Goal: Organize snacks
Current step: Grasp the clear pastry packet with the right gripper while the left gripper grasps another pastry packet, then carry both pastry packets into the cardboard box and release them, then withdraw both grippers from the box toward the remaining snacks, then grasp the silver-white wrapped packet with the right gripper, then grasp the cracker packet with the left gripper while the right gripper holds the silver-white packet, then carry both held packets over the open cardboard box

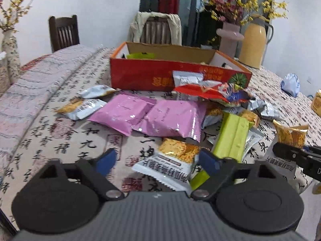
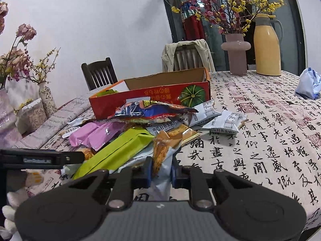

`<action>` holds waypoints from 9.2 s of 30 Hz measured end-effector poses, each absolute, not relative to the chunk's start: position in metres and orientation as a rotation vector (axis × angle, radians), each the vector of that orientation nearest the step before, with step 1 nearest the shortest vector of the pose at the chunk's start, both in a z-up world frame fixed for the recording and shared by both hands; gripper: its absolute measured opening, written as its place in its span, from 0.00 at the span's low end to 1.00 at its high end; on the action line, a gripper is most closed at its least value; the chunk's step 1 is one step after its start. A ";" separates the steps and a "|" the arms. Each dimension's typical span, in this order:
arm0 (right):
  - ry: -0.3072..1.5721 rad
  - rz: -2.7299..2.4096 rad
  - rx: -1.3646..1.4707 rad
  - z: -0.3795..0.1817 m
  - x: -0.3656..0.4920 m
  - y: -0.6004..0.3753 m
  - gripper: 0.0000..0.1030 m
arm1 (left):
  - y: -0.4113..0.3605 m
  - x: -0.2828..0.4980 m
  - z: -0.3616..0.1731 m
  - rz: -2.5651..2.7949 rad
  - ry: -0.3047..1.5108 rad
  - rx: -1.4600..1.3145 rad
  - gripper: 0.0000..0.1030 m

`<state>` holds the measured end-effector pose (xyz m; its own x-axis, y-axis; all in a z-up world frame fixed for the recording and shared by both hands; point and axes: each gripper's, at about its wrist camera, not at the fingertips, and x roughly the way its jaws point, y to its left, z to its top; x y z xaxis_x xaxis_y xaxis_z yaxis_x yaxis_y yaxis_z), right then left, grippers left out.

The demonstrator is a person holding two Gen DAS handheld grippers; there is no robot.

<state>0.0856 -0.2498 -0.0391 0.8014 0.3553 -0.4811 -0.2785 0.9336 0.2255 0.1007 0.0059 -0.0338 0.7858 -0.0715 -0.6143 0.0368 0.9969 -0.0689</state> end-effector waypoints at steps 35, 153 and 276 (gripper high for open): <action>0.428 0.345 0.135 -0.013 0.086 -0.260 0.16 | 0.032 0.064 0.016 -0.005 0.421 -0.110 0.54; 0.470 0.279 0.281 -0.046 0.173 -0.277 1.00 | 0.067 0.137 -0.024 0.127 0.461 -0.246 1.00; 0.336 0.314 0.112 -0.007 0.161 -0.259 0.49 | 0.077 0.165 0.034 0.218 0.556 -0.132 0.52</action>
<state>0.1608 -0.2588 -0.0072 0.8961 0.3211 -0.3063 -0.2841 0.9454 0.1599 0.1655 0.0765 0.0344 0.8273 0.1692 -0.5357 -0.2400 0.9686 -0.0648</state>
